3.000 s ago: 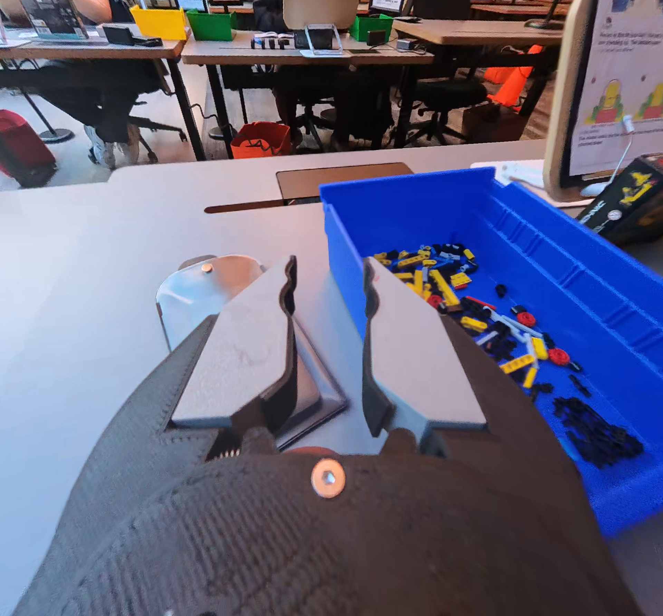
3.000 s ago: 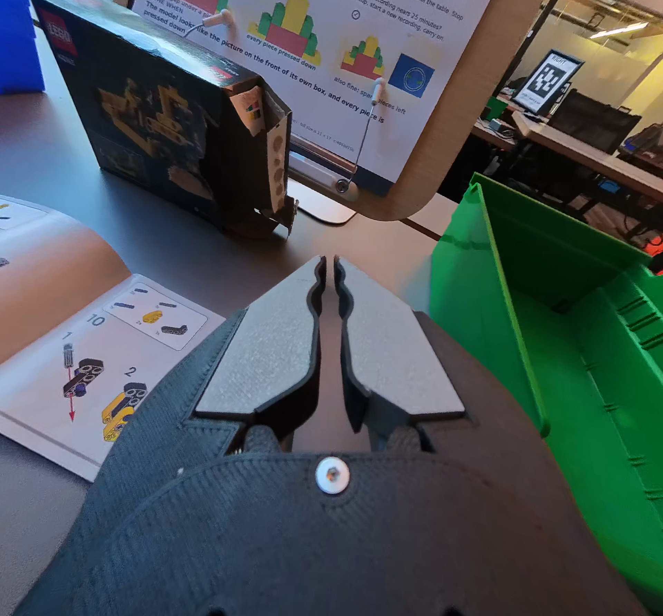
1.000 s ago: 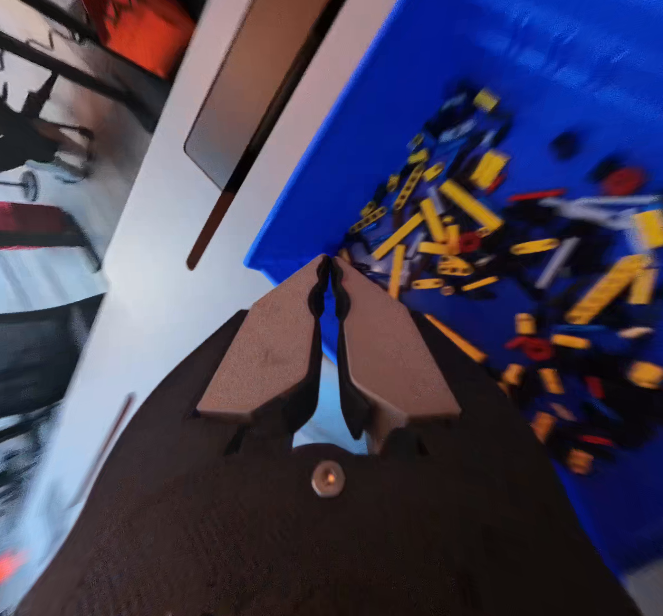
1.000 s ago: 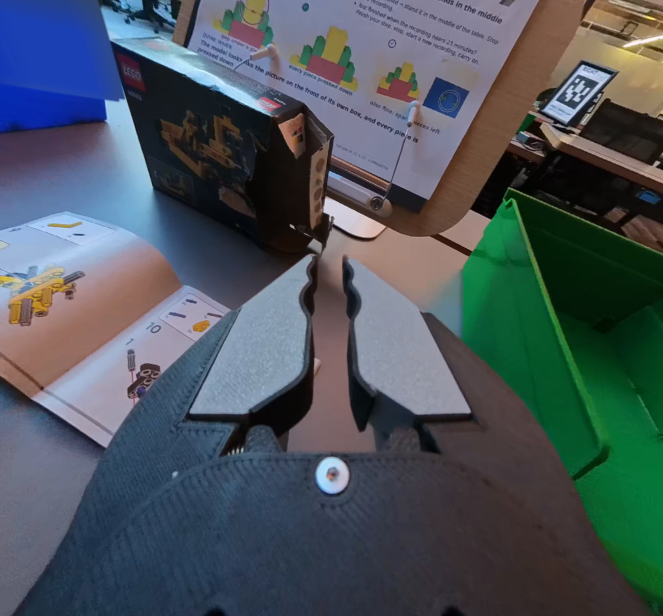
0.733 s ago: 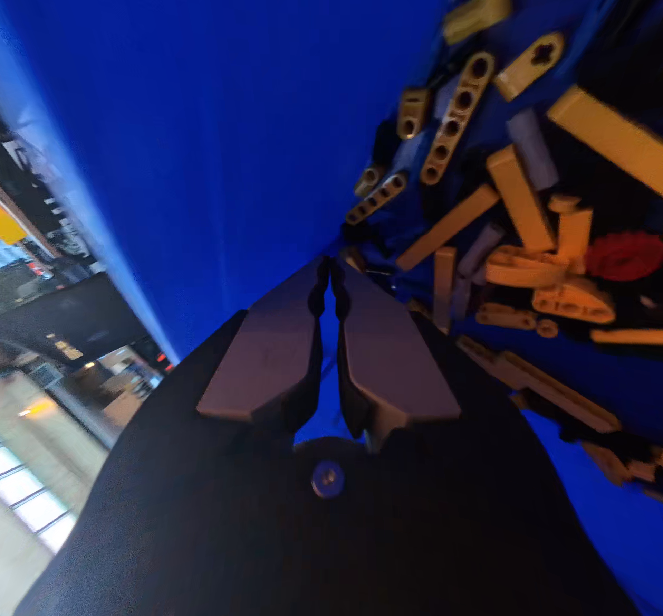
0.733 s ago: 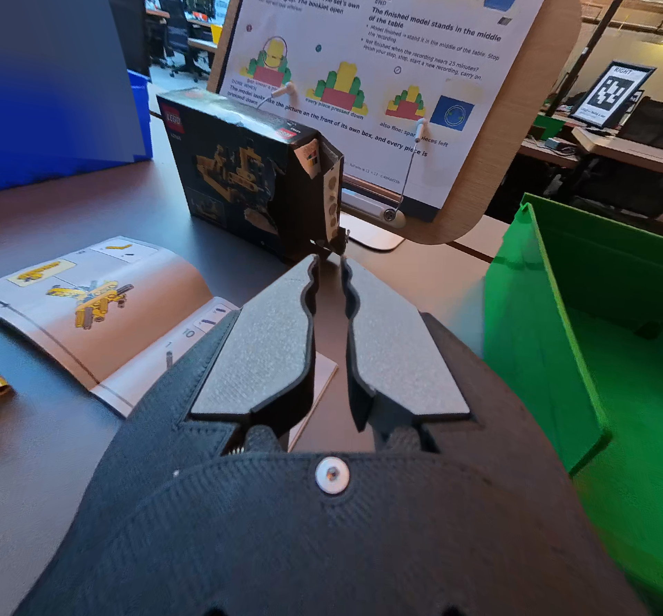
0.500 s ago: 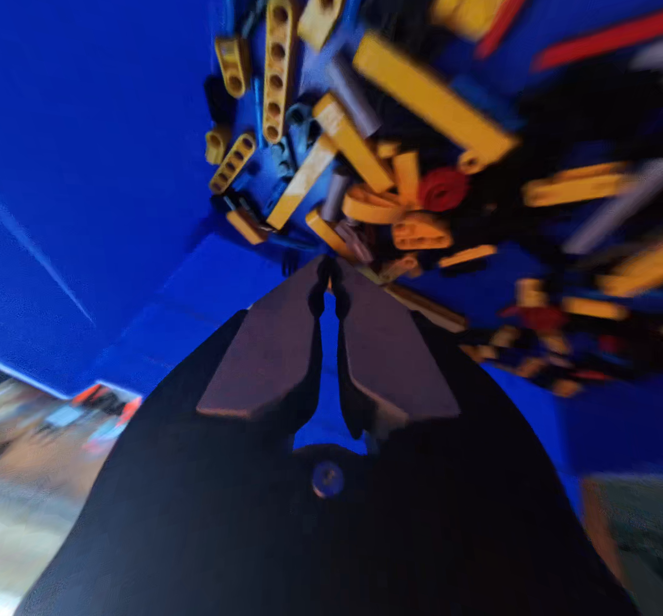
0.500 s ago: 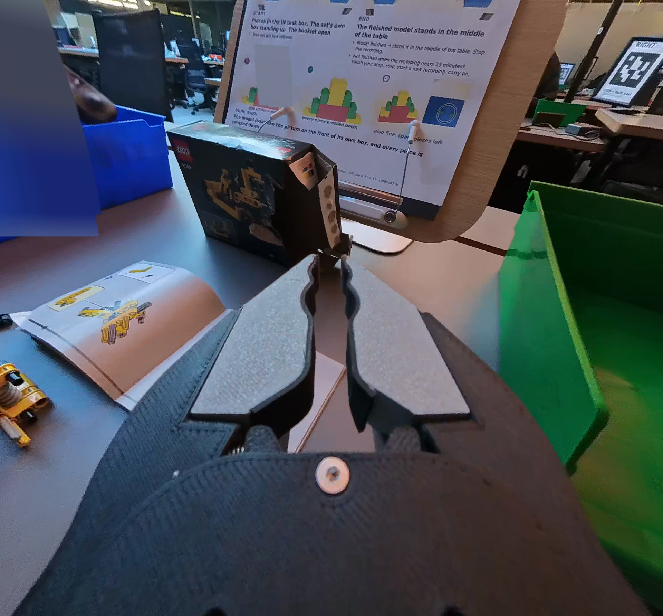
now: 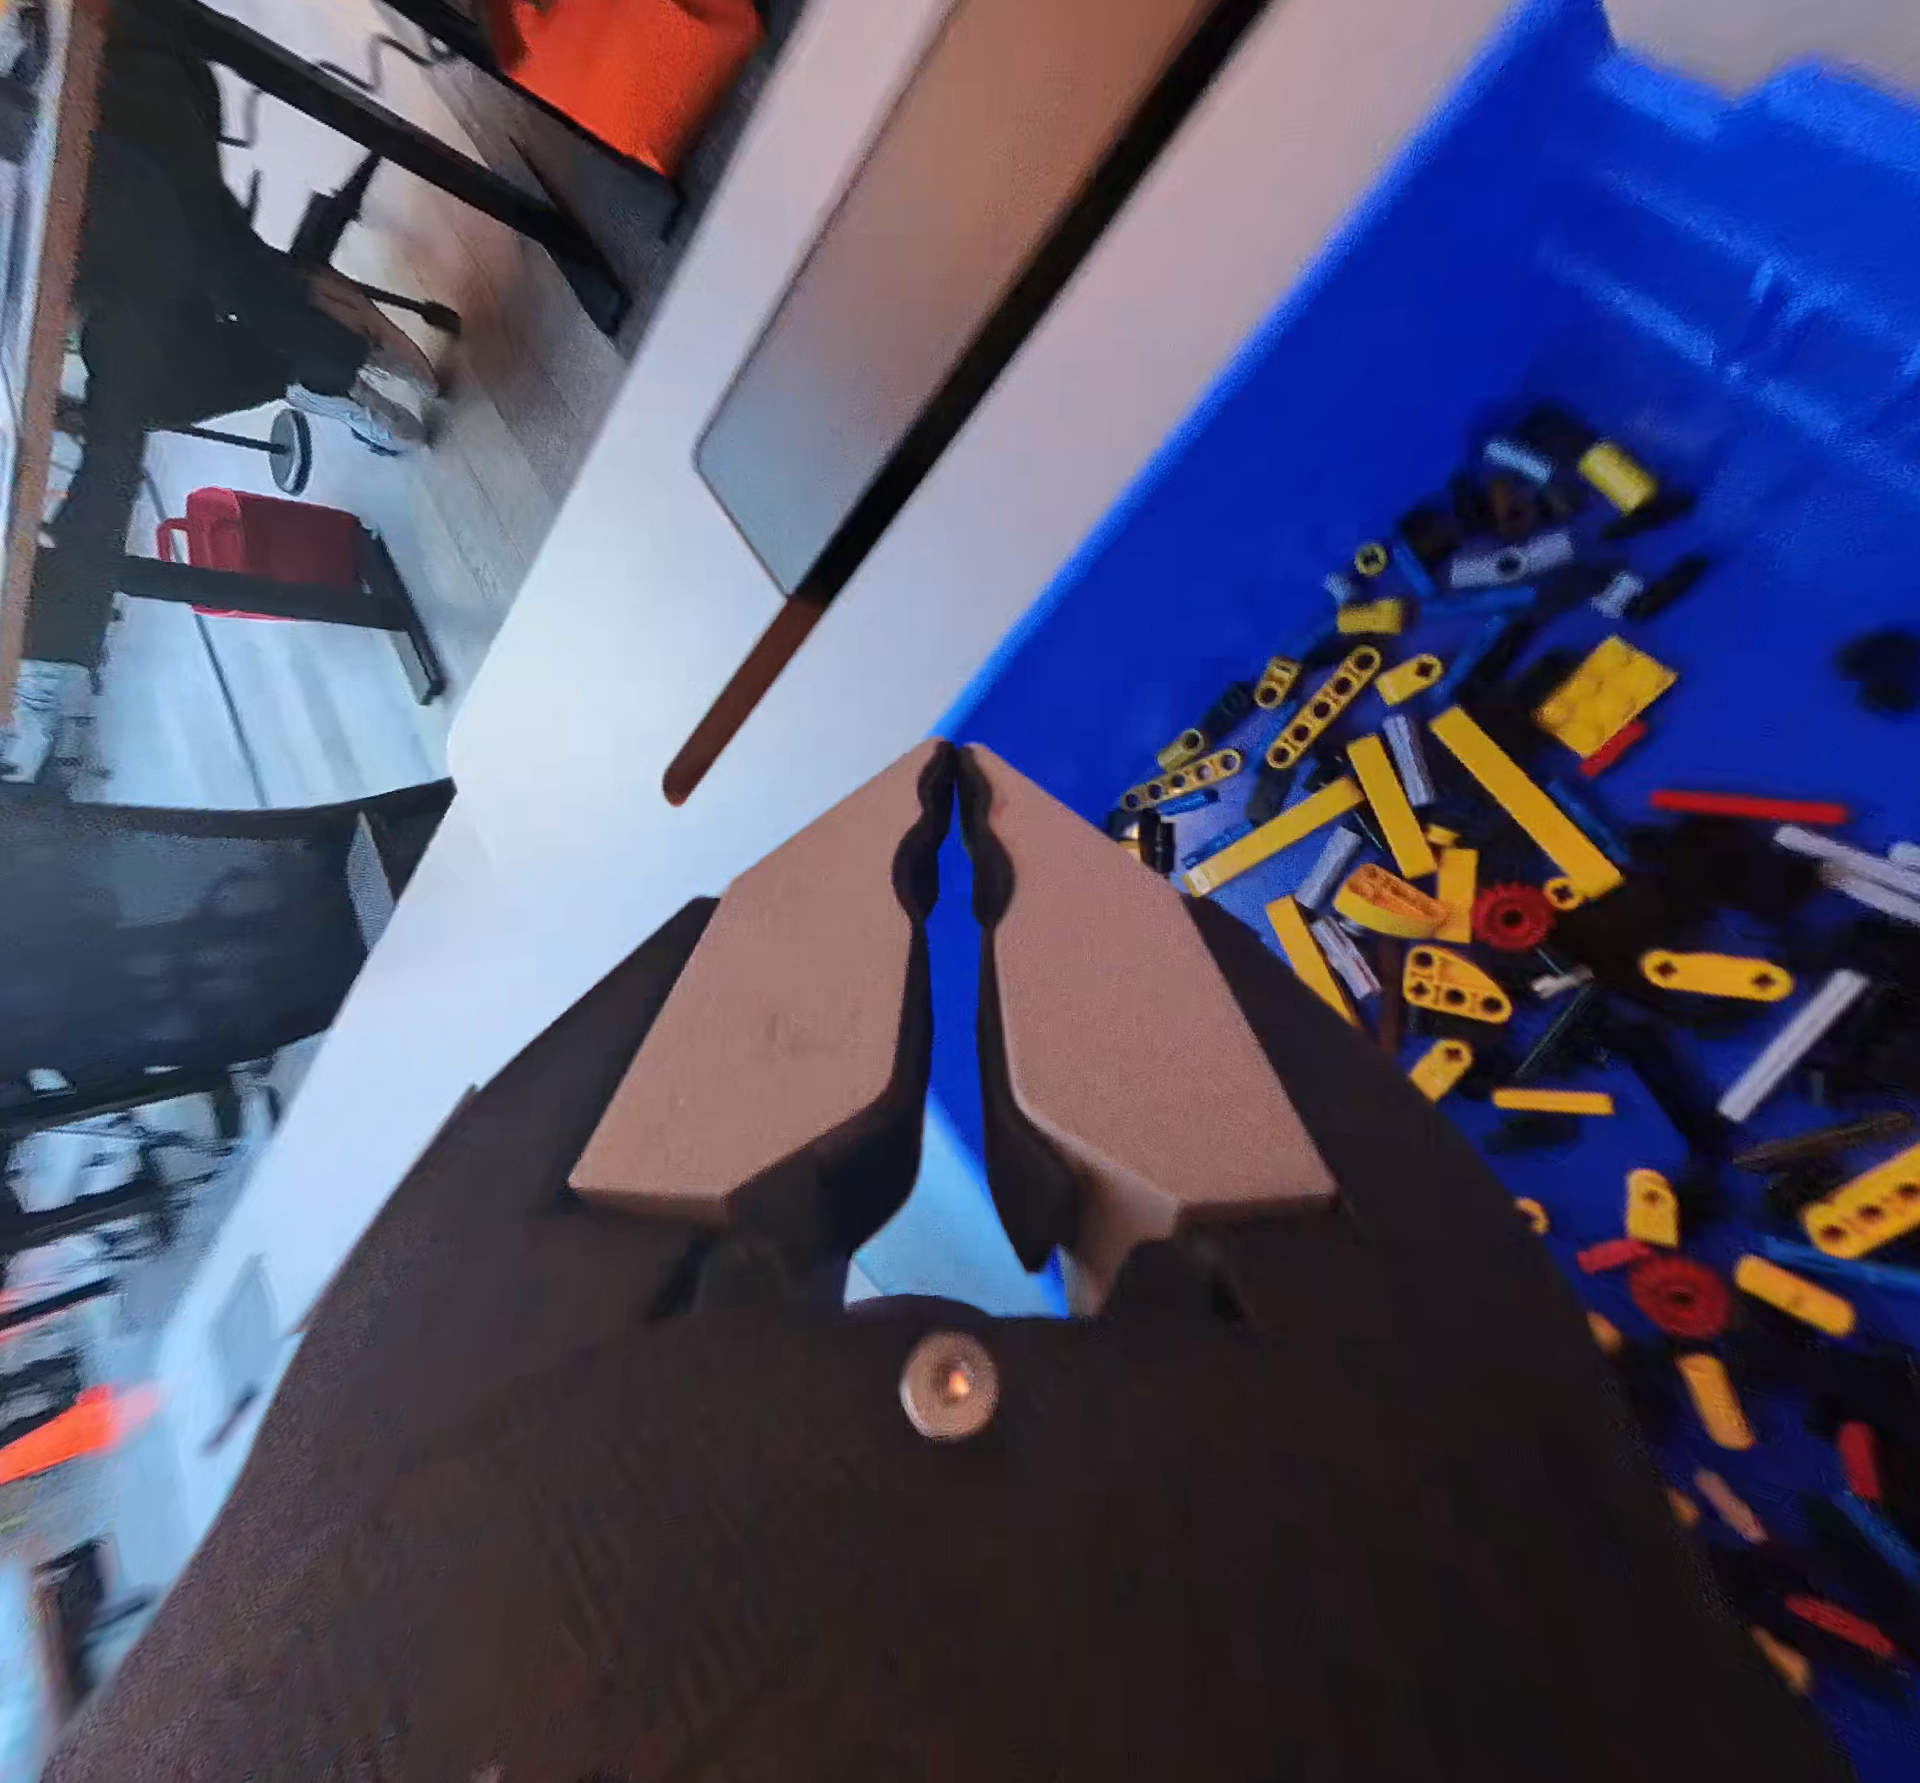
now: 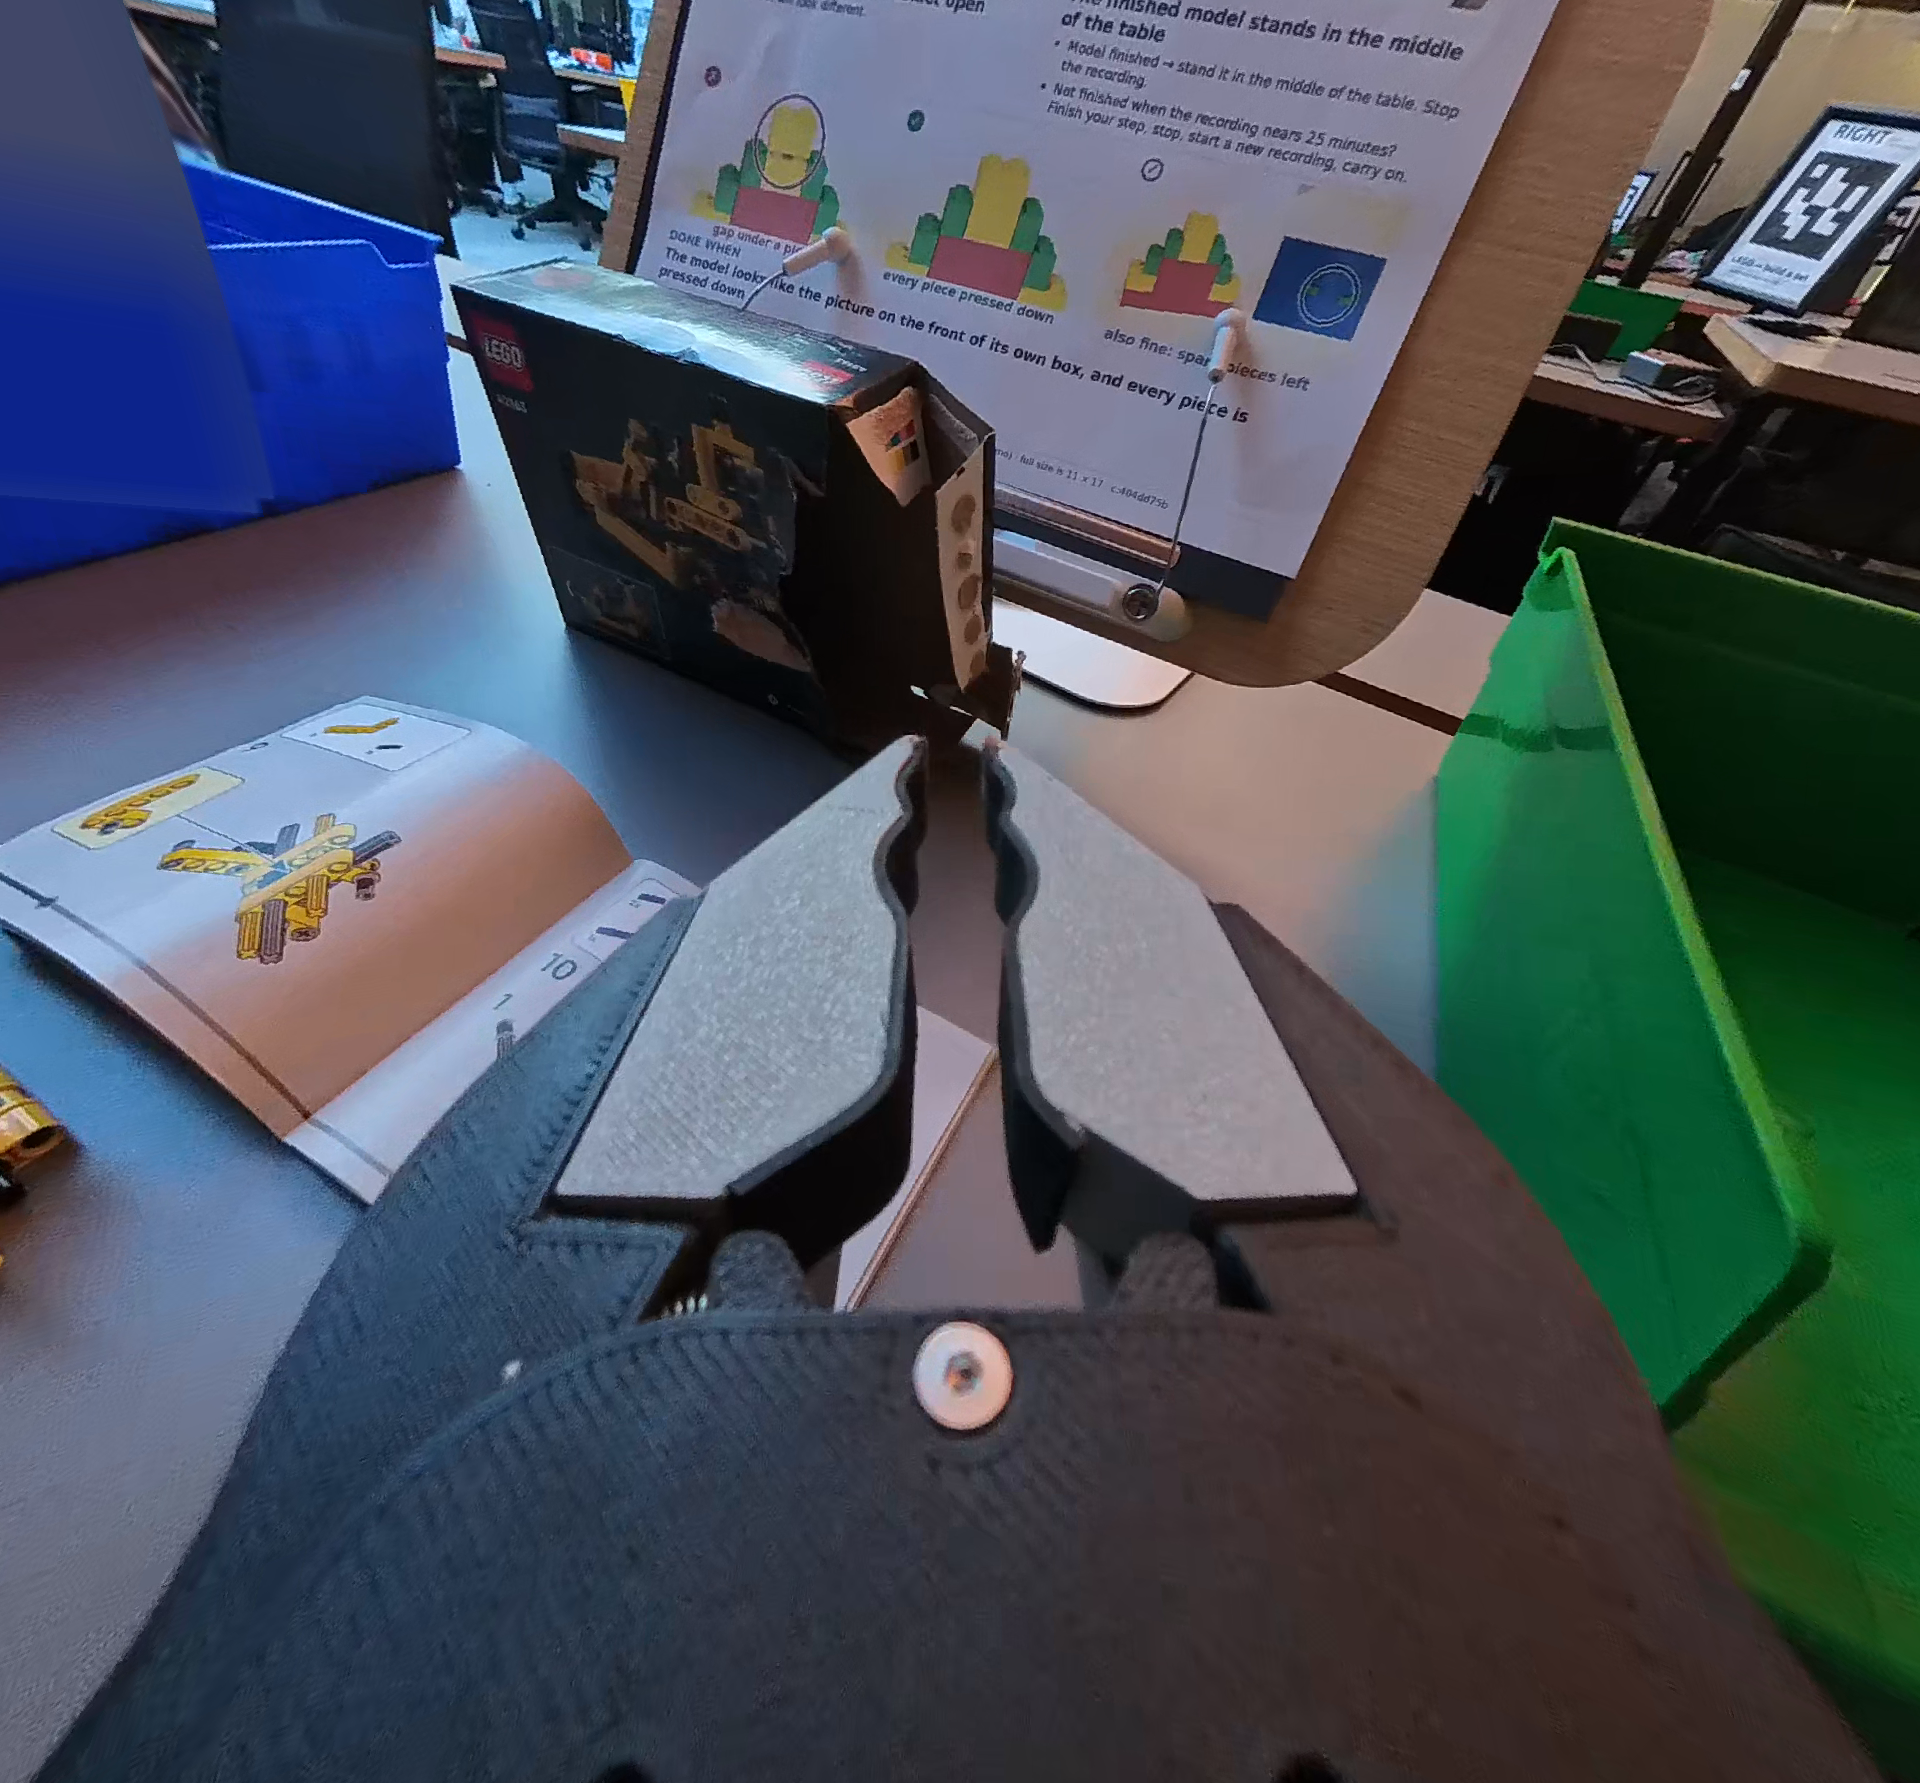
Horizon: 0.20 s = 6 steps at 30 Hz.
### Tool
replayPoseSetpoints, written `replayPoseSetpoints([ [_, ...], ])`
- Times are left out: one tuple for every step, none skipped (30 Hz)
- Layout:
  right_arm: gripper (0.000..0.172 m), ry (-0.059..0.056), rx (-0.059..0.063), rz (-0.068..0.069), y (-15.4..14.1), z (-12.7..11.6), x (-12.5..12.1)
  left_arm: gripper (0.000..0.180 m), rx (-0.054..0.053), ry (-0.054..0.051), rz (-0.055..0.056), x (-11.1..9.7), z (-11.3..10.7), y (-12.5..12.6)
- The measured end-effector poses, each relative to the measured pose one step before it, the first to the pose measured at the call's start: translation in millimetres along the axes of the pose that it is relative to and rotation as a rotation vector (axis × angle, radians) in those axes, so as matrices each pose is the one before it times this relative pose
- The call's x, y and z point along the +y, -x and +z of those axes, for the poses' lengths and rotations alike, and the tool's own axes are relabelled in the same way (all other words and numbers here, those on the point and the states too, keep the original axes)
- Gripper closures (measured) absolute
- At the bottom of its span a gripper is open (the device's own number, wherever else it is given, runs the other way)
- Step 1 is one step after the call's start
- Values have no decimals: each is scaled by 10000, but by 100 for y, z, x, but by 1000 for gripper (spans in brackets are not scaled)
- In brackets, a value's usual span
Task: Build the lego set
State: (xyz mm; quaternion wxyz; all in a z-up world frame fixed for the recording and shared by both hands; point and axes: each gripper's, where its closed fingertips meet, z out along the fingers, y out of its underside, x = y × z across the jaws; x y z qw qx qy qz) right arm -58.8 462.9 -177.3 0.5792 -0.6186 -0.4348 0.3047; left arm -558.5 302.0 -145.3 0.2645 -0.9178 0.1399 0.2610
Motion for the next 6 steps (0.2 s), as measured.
replayPoseSetpoints([
  [165,26,35,7,-100,91,48,180,41,-314,-541,222,-806,952],
  [165,52,29,8,-85,128,86,152,88,-23,-443,631,-198,841],
  [165,50,14,-3,-49,129,78,129,131,292,-248,998,391,709],
  [165,35,18,-21,-23,93,49,128,177,328,68,885,763,504],
  [165,38,23,-40,-4,59,53,124,300,64,386,327,901,125],
  [165,47,28,-49,19,36,72,121,409,-184,430,-171,887,-213],
])
